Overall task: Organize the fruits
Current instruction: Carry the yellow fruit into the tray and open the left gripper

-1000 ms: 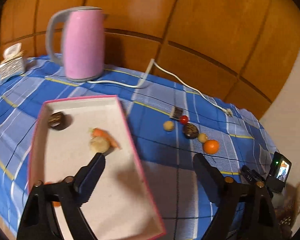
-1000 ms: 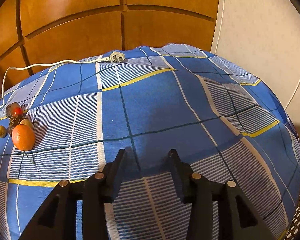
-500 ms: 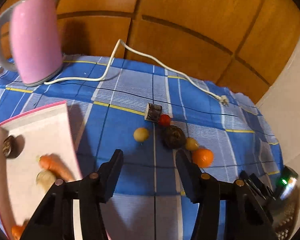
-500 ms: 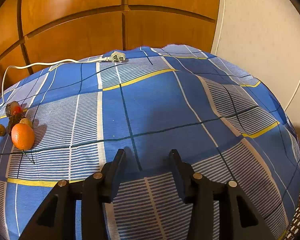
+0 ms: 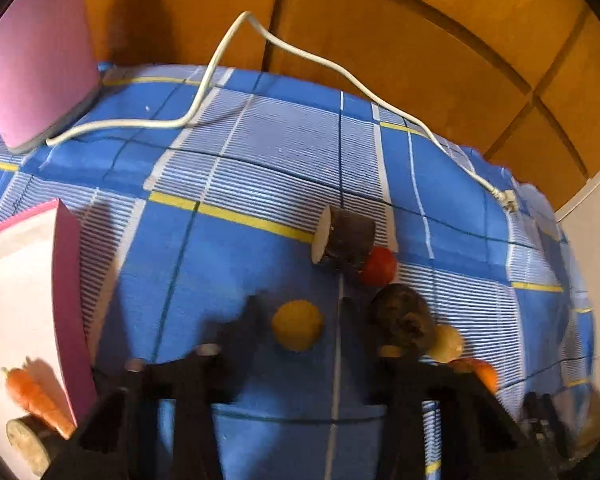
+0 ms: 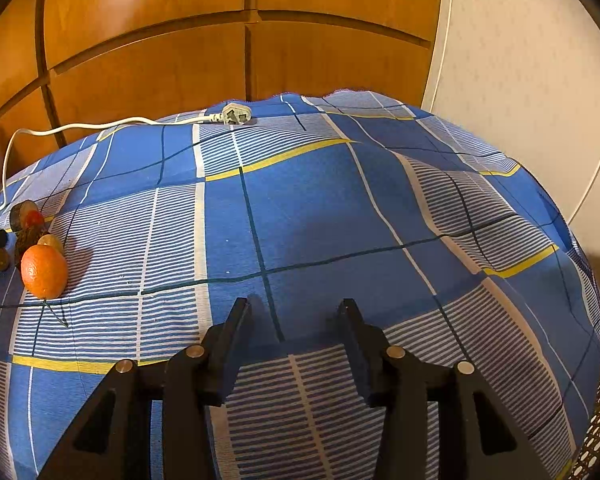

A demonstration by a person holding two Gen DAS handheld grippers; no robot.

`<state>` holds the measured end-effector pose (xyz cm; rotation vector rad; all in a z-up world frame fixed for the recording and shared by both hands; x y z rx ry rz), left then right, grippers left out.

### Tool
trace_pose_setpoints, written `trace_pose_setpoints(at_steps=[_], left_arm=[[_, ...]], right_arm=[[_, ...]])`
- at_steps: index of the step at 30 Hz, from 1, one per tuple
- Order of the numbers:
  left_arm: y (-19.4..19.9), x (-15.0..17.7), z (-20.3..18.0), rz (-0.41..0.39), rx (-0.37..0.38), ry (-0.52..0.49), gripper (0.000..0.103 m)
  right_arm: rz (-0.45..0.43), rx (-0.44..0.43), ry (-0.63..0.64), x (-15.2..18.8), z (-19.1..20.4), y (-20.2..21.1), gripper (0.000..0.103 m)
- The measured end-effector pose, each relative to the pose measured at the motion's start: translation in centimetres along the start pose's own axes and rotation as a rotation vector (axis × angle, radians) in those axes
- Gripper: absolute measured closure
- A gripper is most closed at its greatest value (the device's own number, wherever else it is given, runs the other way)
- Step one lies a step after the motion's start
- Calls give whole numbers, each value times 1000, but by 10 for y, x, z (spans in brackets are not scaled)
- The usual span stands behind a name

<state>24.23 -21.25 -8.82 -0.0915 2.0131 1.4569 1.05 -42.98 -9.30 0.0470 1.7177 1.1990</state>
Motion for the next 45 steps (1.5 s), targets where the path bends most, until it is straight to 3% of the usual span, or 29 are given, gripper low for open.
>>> trace_pose_setpoints(at_steps=[9, 18, 33, 40, 45], left_arm=[[14, 12, 3, -36, 39, 9, 77], [85, 43, 18, -129, 113, 65, 77], [172, 139, 110, -228, 4, 262, 77], [174, 176, 132, -213, -30, 300, 77], [172, 185, 126, -227, -57, 258, 76]], right_arm=[[-1, 1, 2, 0, 0, 0, 57], [-1, -4, -1, 0, -1, 0, 57], [0, -11, -7, -2, -2, -2, 57], [0, -10, -7, -1, -2, -1, 57], [0, -10, -7, -1, -2, -1, 57]])
Point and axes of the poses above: each gripper's, at about its wrist camera, not at the fingertips, and y roughly against the way its jaws point, z to its left, x to its underside, the point moved 3 cm from there along -y, roughly the way its jaws point, and after that the axes turned 5 degrees about -y, right-handed, at the moved point
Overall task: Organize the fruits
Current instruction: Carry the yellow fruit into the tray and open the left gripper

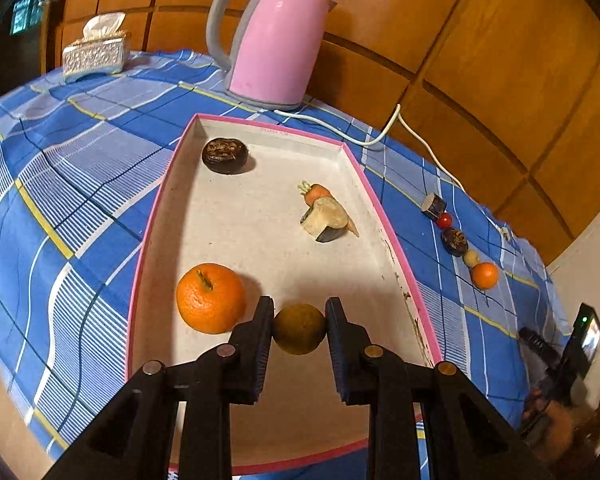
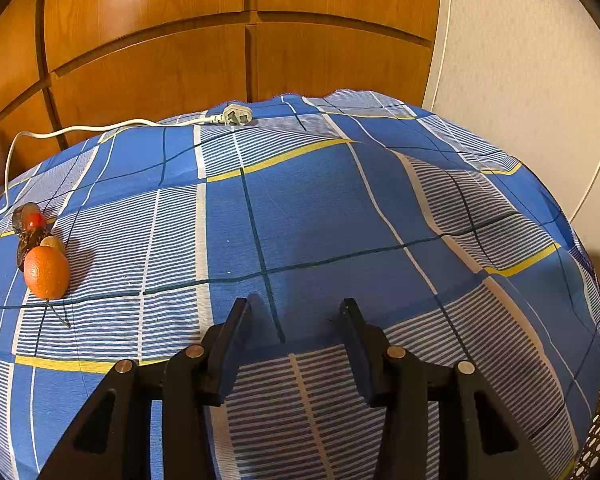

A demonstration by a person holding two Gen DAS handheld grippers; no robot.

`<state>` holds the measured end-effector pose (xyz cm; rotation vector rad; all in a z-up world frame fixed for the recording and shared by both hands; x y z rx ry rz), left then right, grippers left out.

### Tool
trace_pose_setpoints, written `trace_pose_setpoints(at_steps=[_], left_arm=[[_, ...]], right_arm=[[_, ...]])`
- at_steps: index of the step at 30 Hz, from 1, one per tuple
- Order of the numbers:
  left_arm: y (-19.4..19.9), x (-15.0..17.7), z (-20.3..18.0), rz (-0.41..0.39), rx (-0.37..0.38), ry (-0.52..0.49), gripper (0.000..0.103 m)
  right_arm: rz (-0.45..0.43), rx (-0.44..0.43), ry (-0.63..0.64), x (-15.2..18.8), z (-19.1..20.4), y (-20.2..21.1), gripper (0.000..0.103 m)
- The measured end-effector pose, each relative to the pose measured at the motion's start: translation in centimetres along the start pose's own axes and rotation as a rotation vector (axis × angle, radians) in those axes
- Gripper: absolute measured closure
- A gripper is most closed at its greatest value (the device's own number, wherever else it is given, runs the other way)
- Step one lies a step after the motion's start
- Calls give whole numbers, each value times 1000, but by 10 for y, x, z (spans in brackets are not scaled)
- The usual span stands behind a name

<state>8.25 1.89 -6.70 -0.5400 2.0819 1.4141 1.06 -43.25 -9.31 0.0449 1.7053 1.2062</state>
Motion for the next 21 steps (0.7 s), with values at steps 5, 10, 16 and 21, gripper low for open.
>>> trace_pose_setpoints(at_steps=[5, 10, 16, 21], left_arm=[[1, 4, -1, -15, -27, -21, 76], [6, 7, 3, -41, -60, -17, 66], [22, 7, 10, -117, -114, 33, 36], [24, 7, 18, -111, -155, 56, 31]], right_arm=[[0, 2, 1, 0, 0, 0, 57], [0, 8, 6, 0, 2, 0, 57], [0, 11, 8, 1, 3, 0, 57], [0, 12, 9, 1, 3, 0, 57]])
Point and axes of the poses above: each gripper's, at about its wrist camera, not at the fingertips, and y roughly against the way its jaws point, z to its left, x to its underside, the point moved 3 cm from there along -y, roughly the way its jaws point, and after that the axes turned 5 degrees about -y, right-handed, at the moved point
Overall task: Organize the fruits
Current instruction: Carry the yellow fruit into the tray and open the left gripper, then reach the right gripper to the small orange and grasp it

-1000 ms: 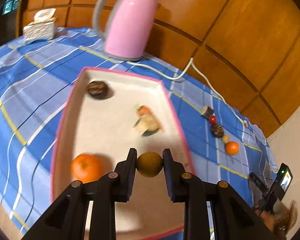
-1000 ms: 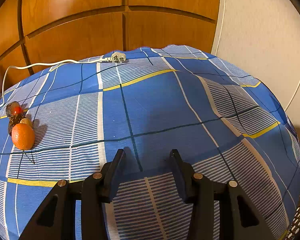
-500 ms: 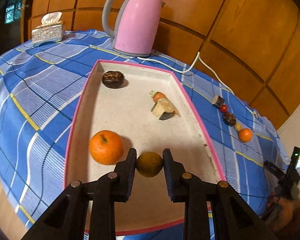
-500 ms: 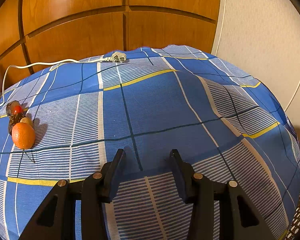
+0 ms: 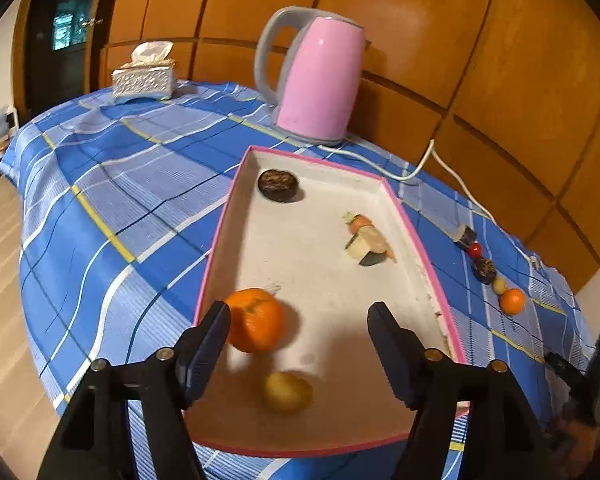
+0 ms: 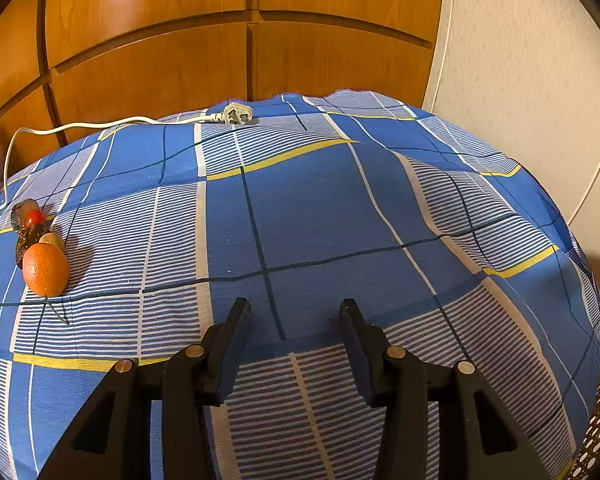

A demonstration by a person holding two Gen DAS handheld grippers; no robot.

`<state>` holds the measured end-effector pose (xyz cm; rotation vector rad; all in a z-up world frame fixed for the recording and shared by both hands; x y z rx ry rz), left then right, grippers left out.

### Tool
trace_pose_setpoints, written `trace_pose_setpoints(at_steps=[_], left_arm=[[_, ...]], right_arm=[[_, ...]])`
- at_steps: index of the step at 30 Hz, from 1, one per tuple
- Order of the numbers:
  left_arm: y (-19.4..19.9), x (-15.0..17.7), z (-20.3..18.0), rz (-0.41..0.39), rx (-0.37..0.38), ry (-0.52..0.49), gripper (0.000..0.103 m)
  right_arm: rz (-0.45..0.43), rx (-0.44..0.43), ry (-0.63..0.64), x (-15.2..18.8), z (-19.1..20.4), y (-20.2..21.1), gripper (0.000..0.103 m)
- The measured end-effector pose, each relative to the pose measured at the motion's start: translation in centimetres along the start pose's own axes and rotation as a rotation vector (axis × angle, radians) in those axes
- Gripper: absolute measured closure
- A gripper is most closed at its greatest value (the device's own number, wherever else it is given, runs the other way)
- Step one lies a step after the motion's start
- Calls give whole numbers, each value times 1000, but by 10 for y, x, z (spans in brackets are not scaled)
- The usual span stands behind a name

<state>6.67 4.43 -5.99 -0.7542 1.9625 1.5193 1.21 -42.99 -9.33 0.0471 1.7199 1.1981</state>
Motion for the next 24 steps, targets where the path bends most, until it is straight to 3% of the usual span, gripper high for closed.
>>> trace_pose_setpoints(at_steps=[8, 16, 19, 22, 24], left_arm=[[-8, 8, 1, 37, -26, -14, 24], [-6, 9, 0, 12, -22, -24, 19], [-3, 7, 2, -5, -19, -15, 19], [0, 6, 2, -14, -18, -12, 19], [1, 6, 2, -13, -16, -13, 19]], right_arm=[[8, -8, 1, 1, -1, 3, 56], [41, -36, 7, 0, 2, 6, 56], [66, -114, 0, 1, 9, 11, 56], [98, -260, 5, 0, 26, 18, 56], [100, -347, 32, -4, 43, 26, 42]])
Point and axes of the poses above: each gripper's, at about its wrist camera, not at the fingertips, and y roughly against the way its jaws point, z to its left, x to its underside, the point moved 3 cm from there along -y, roughly the way its jaws point, and after that the axes turned 5 degrees about -y, right-handed, at the moved point
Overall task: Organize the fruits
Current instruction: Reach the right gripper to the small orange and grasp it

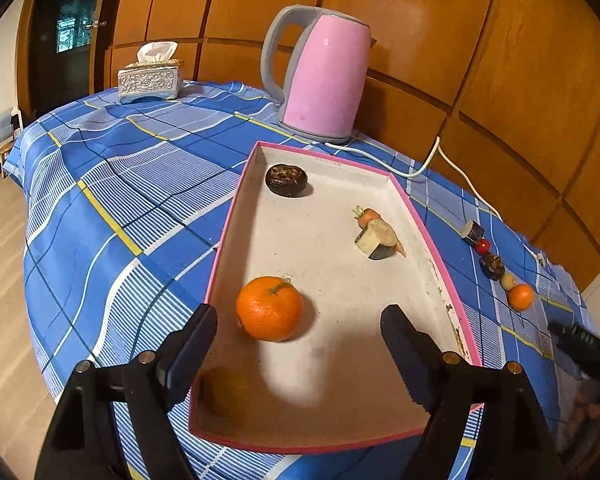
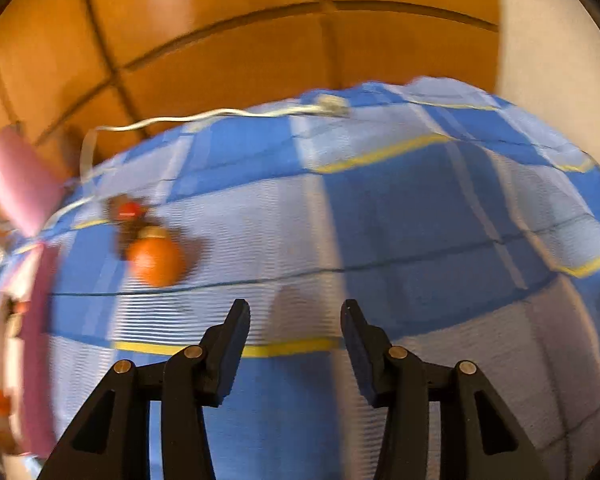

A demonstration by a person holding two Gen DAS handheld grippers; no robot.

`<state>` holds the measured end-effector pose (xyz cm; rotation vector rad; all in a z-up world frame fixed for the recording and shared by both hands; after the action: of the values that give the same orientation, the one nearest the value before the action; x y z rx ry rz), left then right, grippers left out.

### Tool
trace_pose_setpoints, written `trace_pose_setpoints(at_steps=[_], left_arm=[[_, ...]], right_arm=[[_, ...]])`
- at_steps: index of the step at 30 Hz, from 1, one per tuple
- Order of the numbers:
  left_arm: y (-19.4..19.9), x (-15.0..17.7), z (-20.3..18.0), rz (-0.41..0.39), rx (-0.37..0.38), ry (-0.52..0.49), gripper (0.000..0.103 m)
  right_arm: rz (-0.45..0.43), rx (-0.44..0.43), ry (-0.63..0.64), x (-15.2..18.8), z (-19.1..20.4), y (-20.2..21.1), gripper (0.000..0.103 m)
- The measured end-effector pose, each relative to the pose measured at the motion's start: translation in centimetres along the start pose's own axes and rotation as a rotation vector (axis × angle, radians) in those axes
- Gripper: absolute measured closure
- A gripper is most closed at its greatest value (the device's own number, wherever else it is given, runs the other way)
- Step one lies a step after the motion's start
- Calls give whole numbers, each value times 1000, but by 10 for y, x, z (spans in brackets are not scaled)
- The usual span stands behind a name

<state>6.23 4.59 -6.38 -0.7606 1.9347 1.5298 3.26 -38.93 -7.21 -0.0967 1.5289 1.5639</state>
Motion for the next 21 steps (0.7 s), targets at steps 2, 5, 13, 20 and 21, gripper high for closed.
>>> trace_pose_setpoints(at_steps=[2, 5, 13, 20, 21], left_arm=[[2, 1, 0, -2, 2, -2, 19], [7, 0, 1, -16, -2, -2, 17], [3, 3, 14, 3, -42, 28, 15], [-7, 9, 13, 41, -54, 13, 14], [-8, 10, 13, 44, -53, 12, 14]], right_arm=[[-4, -74, 52, -5, 23, 2, 37], [-2, -113, 136, -12, 55, -1, 37], [69, -103, 214, -22, 88, -42, 36], [96, -64, 236, -19, 92, -64, 62], [107, -80, 245, -18, 93, -67, 62]])
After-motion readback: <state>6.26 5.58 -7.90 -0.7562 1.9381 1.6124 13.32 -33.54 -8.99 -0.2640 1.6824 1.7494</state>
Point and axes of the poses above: each gripper's, at about its wrist camera, not at the fingertips, and y roughly against the way its jaws point, z to its left, x to its underside, the point moved 3 cm from there along -y, roughly the way its jaws point, and after that the axes turned 5 degrees about -y, right-handed, at the moved point
